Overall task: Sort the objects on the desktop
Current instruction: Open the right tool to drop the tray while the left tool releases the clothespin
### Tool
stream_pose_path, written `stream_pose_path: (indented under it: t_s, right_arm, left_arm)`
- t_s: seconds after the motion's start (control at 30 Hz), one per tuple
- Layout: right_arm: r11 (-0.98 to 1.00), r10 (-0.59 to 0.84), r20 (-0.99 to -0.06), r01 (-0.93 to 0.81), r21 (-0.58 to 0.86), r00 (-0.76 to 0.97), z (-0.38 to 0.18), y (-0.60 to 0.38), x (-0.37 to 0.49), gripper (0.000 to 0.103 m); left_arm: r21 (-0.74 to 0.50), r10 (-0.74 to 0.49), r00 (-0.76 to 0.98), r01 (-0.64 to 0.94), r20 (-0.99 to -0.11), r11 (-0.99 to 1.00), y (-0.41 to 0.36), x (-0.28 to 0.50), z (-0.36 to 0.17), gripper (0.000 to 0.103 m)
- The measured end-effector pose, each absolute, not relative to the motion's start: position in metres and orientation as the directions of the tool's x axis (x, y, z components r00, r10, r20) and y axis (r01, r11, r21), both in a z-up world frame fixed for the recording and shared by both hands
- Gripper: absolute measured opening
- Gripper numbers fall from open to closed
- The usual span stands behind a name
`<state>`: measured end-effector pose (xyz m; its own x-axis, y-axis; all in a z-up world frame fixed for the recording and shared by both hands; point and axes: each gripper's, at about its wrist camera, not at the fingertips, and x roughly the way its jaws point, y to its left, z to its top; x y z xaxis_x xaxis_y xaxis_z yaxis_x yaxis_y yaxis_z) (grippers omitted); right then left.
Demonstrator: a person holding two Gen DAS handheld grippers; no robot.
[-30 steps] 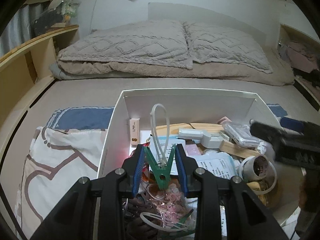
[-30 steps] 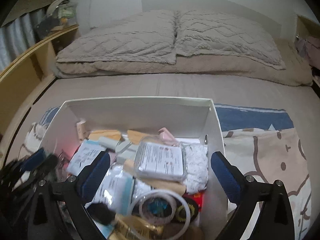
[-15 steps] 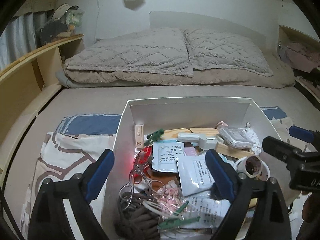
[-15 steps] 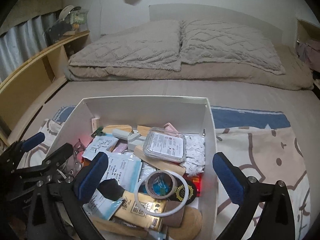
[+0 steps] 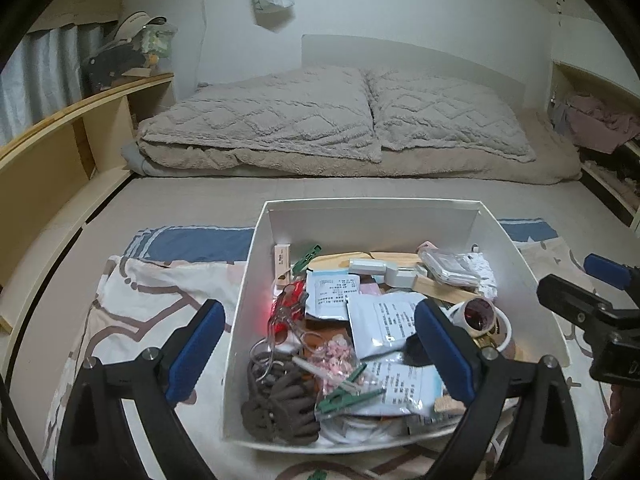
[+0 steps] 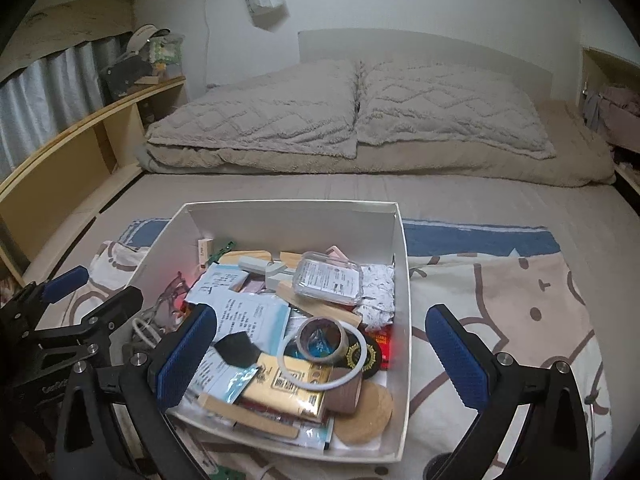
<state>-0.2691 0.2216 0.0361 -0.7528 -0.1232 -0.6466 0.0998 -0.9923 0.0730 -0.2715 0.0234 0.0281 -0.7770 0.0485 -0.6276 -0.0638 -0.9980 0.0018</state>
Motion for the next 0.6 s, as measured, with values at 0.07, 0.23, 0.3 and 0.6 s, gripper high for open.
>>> stream_pose_path:
  t_s: [0.07,0.23,0.3,0.6]
  right_arm:
    - [-0.992,-0.122,-0.637,0.104,0.067,-0.761,0.040,0.221,-0.260,0.103]
    - [-0.992,-0.129,-0.614,0.110,0.069,-0.779,0.048,0.220,-0.234,0.103]
    - [-0.992,-0.125,-0.607,0.111,0.062,-0.784,0.051,0.220,-0.225,0.103]
    - [-0.991,-0.130,-0.568,0.127,0.045,-0.813,0.066,0.221,-0.177,0.103]
  left_arm:
    - [0.000,0.044,-0.781,-0.056,-0.623,-0.998,0.021,-0.262,0.032,0.097]
    - [-0.013,0.049,-0.794,-0.052,-0.606,-0.999,0.015,-0.238,0.042,0.100]
    - [-0.018,0.053,-0.799,-0.054,-0.599,-0.998,0.013,-0.228,0.046,0.100]
    - [-0.039,0.061,-0.821,-0.047,-0.567,-0.998,0.003,-0.186,0.067,0.102]
